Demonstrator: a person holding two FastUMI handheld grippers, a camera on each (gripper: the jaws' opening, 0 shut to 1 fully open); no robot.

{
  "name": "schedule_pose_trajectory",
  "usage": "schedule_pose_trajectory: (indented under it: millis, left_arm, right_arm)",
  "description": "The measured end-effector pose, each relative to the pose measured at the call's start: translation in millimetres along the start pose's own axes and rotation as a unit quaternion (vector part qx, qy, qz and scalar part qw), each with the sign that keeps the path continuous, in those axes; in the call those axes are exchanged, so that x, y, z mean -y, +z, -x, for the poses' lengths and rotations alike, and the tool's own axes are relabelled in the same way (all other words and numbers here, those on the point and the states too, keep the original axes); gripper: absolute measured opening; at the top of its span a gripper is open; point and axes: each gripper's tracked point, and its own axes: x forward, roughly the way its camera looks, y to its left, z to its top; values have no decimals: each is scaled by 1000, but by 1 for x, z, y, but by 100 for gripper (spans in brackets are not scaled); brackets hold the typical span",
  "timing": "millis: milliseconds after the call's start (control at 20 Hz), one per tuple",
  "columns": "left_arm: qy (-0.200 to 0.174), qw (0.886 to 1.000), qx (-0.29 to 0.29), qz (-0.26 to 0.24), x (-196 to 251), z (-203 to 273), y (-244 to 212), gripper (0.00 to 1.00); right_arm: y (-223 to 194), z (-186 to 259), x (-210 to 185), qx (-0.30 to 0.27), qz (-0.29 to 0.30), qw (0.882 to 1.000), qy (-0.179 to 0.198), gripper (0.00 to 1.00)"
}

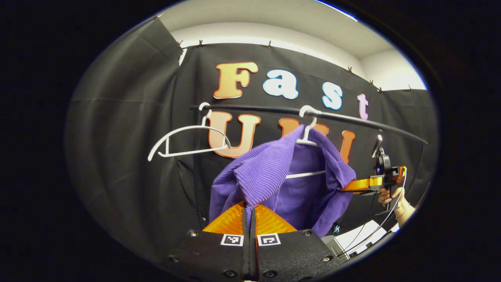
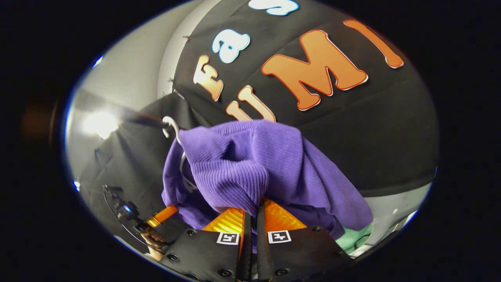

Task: Grasp the clothes on the hanger with both hands and then place them into the laundry hamper below.

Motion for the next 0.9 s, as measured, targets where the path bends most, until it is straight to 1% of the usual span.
schedule_pose_trajectory:
  millis: [150, 250, 500, 650, 800, 900]
  left_arm:
    - [29, 999, 26, 18, -25, 2, 28, 0]
    - [49, 998, 31, 17, -38, 2, 44, 0]
    - [95, 993, 63, 14, -67, -8, 92, 0]
    - [91, 994, 63, 24, -71, -11, 107, 0]
    - [86, 995, 54, 9, -75, -17, 112, 0]
    - [80, 995, 54, 12, -74, -25, 111, 0]
  right_arm:
    - [34, 1, 0, 36, -31, 999, 8, 13]
    - [56, 2, -9, 54, -51, 997, 24, 13]
    - [110, 9, -14, 96, -64, 993, 35, 12]
    - [138, 14, -7, 118, -57, 991, 21, 12]
    - [151, 17, -8, 125, -45, 991, 10, 13]
    - [160, 16, -5, 129, -45, 991, 5, 13]
